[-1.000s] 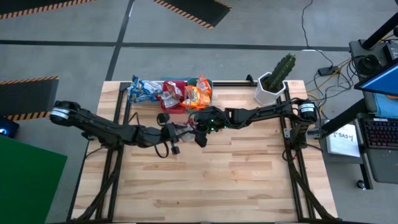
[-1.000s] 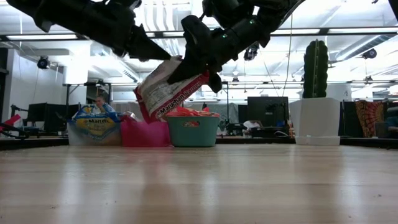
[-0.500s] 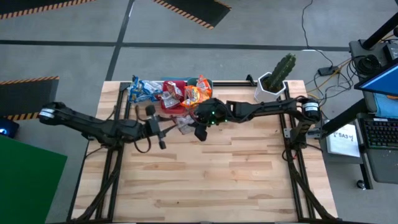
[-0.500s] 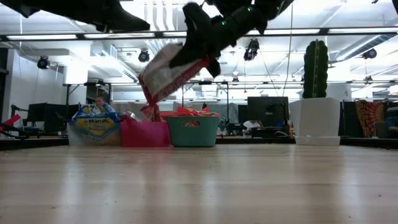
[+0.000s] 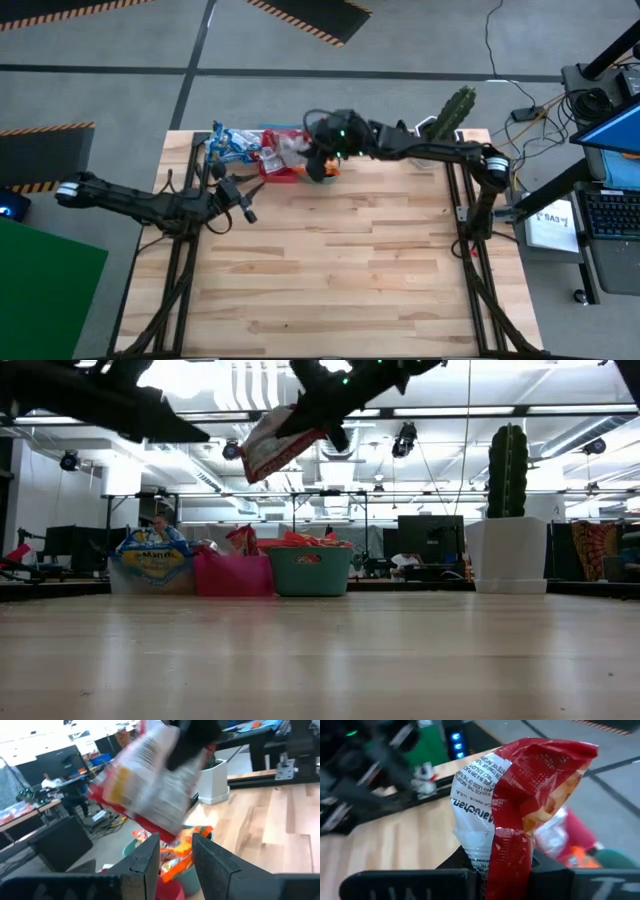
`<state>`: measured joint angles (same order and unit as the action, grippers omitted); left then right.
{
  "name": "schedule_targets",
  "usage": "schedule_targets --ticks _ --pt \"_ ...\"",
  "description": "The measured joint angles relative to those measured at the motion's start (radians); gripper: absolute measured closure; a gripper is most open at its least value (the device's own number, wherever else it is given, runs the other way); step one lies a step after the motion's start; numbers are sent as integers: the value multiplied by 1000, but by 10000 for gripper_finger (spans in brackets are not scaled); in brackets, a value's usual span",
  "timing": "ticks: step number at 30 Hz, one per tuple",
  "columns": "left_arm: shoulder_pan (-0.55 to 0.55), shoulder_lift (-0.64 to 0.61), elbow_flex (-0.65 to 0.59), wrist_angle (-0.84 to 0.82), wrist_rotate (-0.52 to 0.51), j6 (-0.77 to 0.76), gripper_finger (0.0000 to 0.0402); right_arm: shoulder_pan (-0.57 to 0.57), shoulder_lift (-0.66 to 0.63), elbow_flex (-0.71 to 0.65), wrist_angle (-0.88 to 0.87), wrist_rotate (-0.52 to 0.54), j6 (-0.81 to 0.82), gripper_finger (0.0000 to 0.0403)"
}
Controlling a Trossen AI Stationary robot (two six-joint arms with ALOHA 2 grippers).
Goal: Sort Maruchan noodles
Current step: Put the red noodle pack into the red bin
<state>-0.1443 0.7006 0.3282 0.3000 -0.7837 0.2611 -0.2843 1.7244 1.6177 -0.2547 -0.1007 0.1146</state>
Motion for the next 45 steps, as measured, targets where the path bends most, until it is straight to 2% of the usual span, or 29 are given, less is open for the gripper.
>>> schedule_targets --ticks 10,18,22,30,39,45 --pt "12 -5 -30 -1 -46 -42 304 -106 189 211 -22 -3 -23 364" --pt "12 -7 -30 -6 -48 -87 304 -168 417 583 -322 -3 -63 365" --pt "12 -7 -30 -11 -48 -90 304 -199 517 738 -411 -1 -69 365" --pt "12 -6 -30 -18 -48 -90 304 -250 549 725 -410 0 -29 365" --pt "12 -4 -30 -16 -48 -97 304 -216 631 724 -407 -3 -63 363" --pt "12 4 -30 -17 -48 -106 304 -196 651 724 -371 -2 -65 323"
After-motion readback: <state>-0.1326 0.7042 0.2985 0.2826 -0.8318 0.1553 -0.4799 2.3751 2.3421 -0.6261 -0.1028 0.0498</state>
